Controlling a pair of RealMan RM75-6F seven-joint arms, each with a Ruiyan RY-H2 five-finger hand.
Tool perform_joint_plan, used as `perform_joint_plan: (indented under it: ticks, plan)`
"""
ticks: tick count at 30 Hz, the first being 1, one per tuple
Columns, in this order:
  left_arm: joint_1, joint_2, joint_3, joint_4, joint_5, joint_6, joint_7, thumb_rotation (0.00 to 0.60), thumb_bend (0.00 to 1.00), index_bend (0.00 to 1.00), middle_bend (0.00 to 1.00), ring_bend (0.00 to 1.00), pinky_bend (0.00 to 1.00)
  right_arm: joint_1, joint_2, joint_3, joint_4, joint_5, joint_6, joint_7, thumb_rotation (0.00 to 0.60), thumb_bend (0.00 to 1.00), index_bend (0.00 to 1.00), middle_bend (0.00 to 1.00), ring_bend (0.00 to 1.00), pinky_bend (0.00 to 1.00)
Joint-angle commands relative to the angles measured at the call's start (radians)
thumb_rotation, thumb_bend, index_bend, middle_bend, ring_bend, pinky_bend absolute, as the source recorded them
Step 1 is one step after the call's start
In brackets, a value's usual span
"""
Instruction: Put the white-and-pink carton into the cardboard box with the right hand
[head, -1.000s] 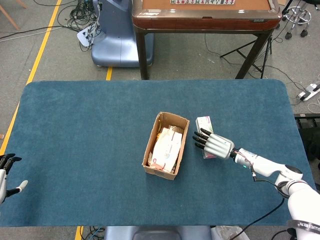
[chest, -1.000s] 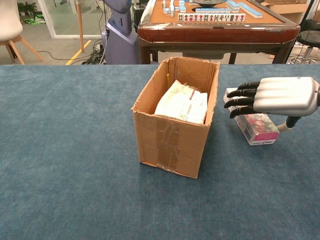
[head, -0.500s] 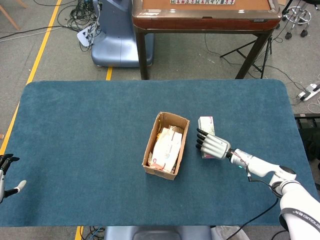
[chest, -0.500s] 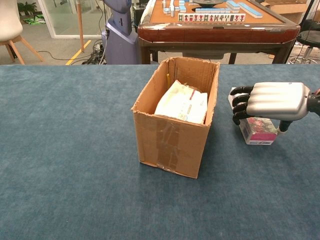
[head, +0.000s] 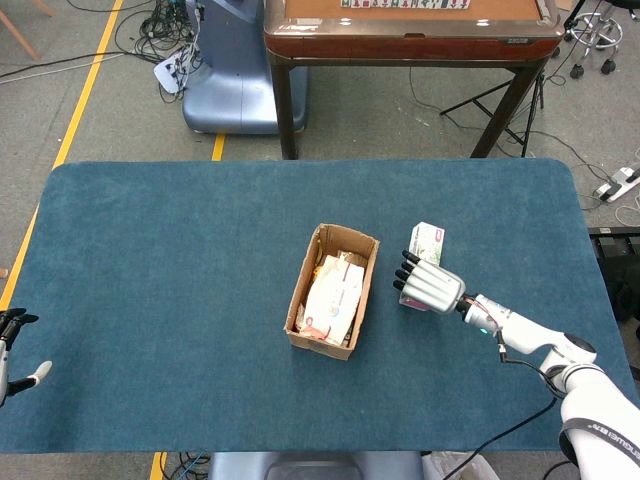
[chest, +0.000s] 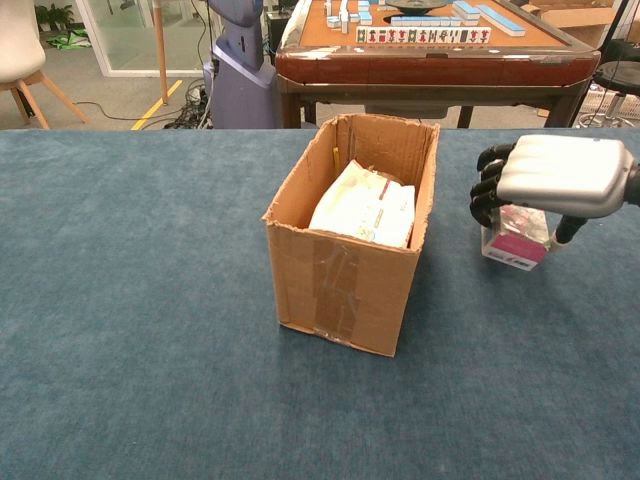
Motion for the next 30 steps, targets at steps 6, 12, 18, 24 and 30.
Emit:
perform_joint_plan:
  ticks: [6, 12, 18, 24, 30]
  plan:
    - [0.0, 0.0, 0.002, -0.003, 0.006, 0.0, 0.004, 0.6, 0.14, 0.3, 0.22, 0.17, 0.4, -0.009, 0.152, 0.093, -0.252, 0.066, 0.141, -0.053, 0.6, 0.0, 0.61, 0.56, 0.45, 0.25]
    - [-0.003, 0.0, 0.003, -0.003, 0.009, -0.004, 0.003, 0.6, 0.14, 0.3, 0.23, 0.17, 0.4, 0.003, 0.287, 0.177, -0.516, 0.1, 0.207, -0.136, 0.6, 0.0, 0.61, 0.56, 0.45, 0.26]
    - [-0.002, -0.002, 0.005, -0.003, 0.016, 0.001, 0.006, 0.6, 0.14, 0.3, 0.23, 0.17, 0.4, 0.01, 0.363, 0.266, -0.743, 0.174, 0.213, -0.078, 0.6, 0.0, 0.61, 0.56, 0.45, 0.28]
    - [0.0, -0.001, 0.005, -0.006, 0.017, 0.004, 0.006, 0.6, 0.14, 0.29, 0.23, 0.17, 0.4, 0.016, 0.371, 0.312, -0.845, 0.231, 0.185, 0.045, 0.6, 0.0, 0.61, 0.56, 0.45, 0.28]
    - [0.001, 0.002, 0.003, -0.007, 0.013, 0.004, 0.002, 0.6, 0.14, 0.3, 0.24, 0.17, 0.4, 0.024, 0.347, 0.336, -0.914, 0.288, 0.118, 0.217, 0.6, 0.0, 0.61, 0.56, 0.45, 0.28]
